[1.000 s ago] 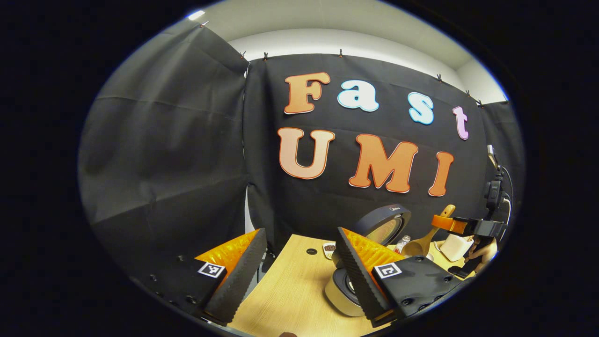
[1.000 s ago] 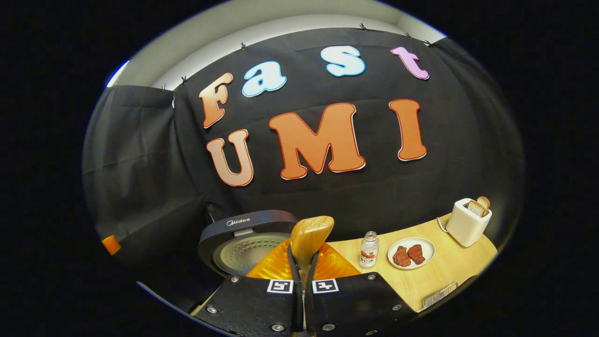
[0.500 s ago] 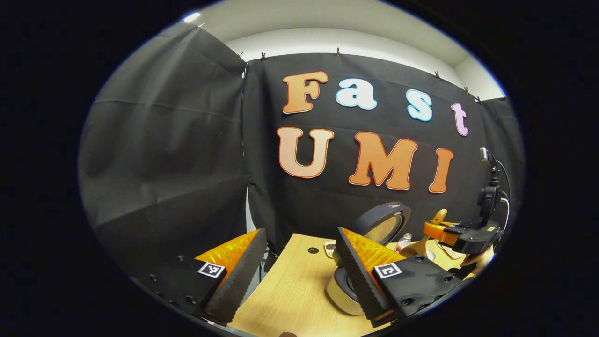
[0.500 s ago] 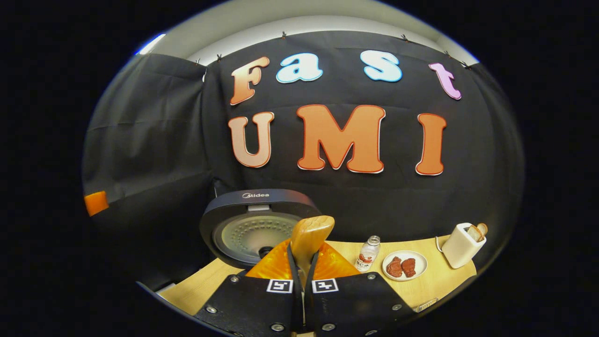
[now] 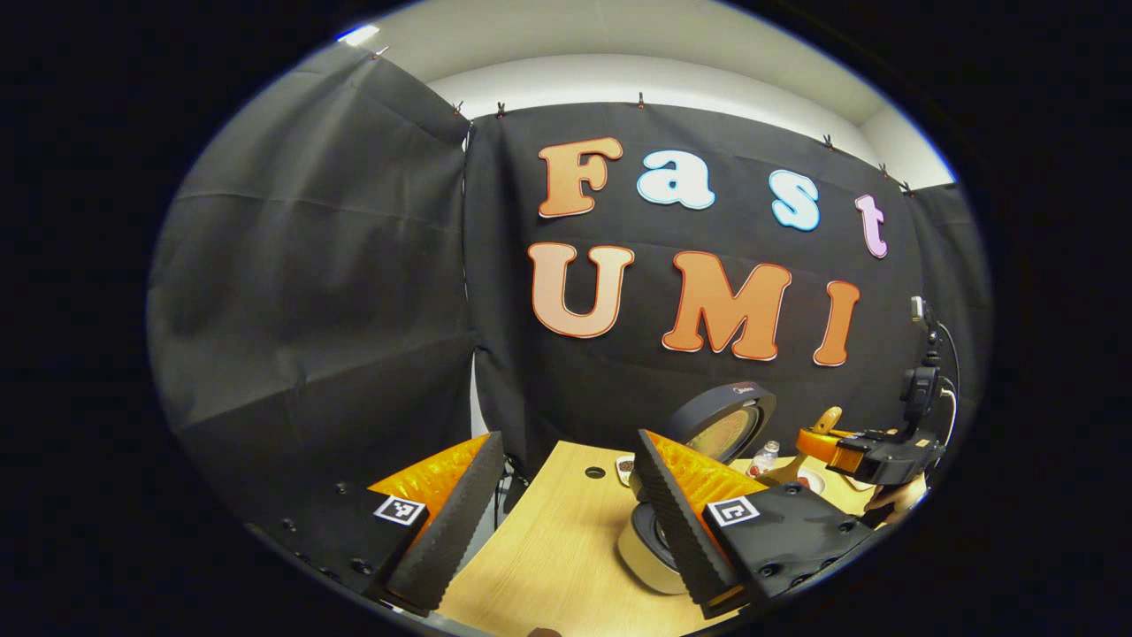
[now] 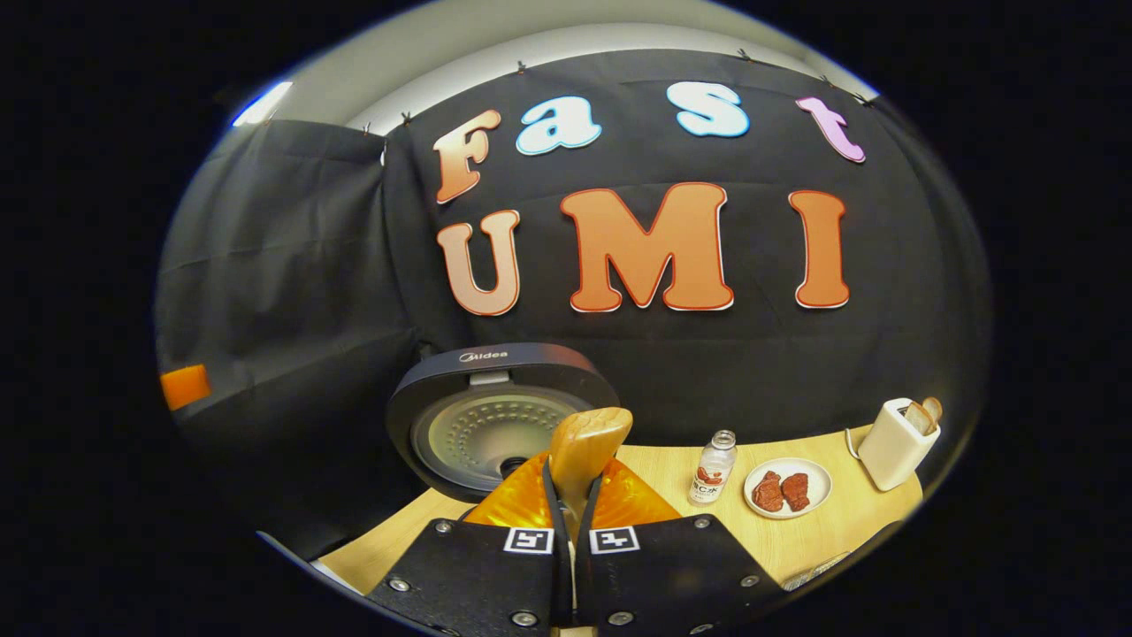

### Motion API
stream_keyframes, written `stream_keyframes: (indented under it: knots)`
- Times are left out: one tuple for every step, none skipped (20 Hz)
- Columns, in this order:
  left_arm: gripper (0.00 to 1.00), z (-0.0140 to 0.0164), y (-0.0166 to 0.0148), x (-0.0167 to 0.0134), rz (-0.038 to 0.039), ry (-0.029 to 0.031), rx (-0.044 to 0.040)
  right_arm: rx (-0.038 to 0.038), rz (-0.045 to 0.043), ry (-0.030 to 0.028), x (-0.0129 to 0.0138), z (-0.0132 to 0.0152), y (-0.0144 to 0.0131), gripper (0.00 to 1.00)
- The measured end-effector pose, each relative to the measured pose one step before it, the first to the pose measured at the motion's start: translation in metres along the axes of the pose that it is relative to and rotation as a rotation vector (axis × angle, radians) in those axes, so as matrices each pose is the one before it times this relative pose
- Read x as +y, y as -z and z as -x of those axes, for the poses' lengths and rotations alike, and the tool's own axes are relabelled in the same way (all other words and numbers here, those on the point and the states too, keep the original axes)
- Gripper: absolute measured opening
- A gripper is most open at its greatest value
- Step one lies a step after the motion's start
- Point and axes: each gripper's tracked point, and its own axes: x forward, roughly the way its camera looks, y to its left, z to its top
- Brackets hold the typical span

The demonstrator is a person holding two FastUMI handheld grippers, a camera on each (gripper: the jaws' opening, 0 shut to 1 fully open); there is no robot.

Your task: Close the left gripper, press the button to open the rice cooker; take a wooden spoon from the chopstick holder with the right hand, scoop a spoonful of rice and pour it into the rice cooker, then put the wooden spoon back into the chopstick holder.

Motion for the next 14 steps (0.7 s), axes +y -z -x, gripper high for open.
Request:
stream_keyframes:
  knots:
    - [1.00, -0.00004, -0.00217, -0.00039, -0.00224, -0.00248, -0.00335, -0.00194, -0.02148, 0.00986, -0.00819, 0.00390, -0.00268, 0.01]
    - [1.00, -0.00018, -0.00261, -0.00120, -0.00350, -0.00266, -0.00471, -0.00852, -0.01361, 0.00616, -0.00757, 0.00453, -0.00495, 0.01]
    - [1.00, 0.00095, -0.00265, -0.00149, -0.00193, -0.00373, -0.00606, -0.01036, -0.01239, 0.00481, -0.00740, 0.00527, -0.00767, 0.01]
    - [1.00, 0.00056, -0.00231, -0.00135, 0.00102, -0.00352, -0.00547, -0.00803, -0.01500, 0.00679, -0.00880, 0.00503, -0.00570, 0.01]
    - [1.00, 0.00057, -0.00293, -0.00194, 0.00053, -0.00199, -0.00410, -0.00644, -0.01335, 0.00680, -0.01119, 0.00602, -0.00374, 0.01]
    - [1.00, -0.00024, -0.00191, -0.00126, 0.00097, -0.00508, -0.00328, -0.00668, -0.01108, 0.00951, -0.01187, 0.00582, -0.00594, 0.01]
    - [1.00, -0.00095, -0.00249, -0.00236, 0.00467, -0.00234, -0.00472, -0.00741, -0.00416, 0.01421, -0.01323, 0.00720, -0.00543, 0.01]
    - [1.00, -0.00096, -0.00190, -0.00368, 0.00445, 0.00010, -0.00267, -0.00818, 0.00137, 0.01851, -0.01528, 0.00745, -0.00474, 0.01]
    - [1.00, 0.00035, -0.00154, -0.00334, 0.00234, -0.00097, -0.00389, -0.00699, 0.00342, 0.02076, -0.01556, 0.00628, -0.00551, 0.01]
    - [1.00, 0.00037, -0.00200, -0.00381, -0.00120, -0.00102, -0.00403, -0.00274, 0.00213, 0.02139, -0.01737, 0.00650, -0.00387, 0.01]
    - [1.00, 0.00209, -0.00044, -0.00350, -0.00446, -0.00013, -0.00290, -0.00240, -0.00030, 0.02205, -0.01825, 0.00688, -0.00242, 0.01]
    - [1.00, 0.00033, -0.00160, -0.00434, -0.00529, -0.00073, -0.00299, -0.00205, -0.00117, 0.02482, -0.01942, 0.00678, -0.00217, 0.01]
    - [1.00, -0.00075, 0.00053, -0.00374, -0.00332, -0.00122, -0.00184, -0.00081, -0.00270, 0.02141, -0.01610, 0.00588, -0.00067, 0.01]
    - [1.00, 0.00104, -0.00051, -0.00531, 0.00192, 0.00140, -0.00175, 0.00290, -0.00225, 0.02264, -0.01834, 0.00611, 0.00048, 0.01]
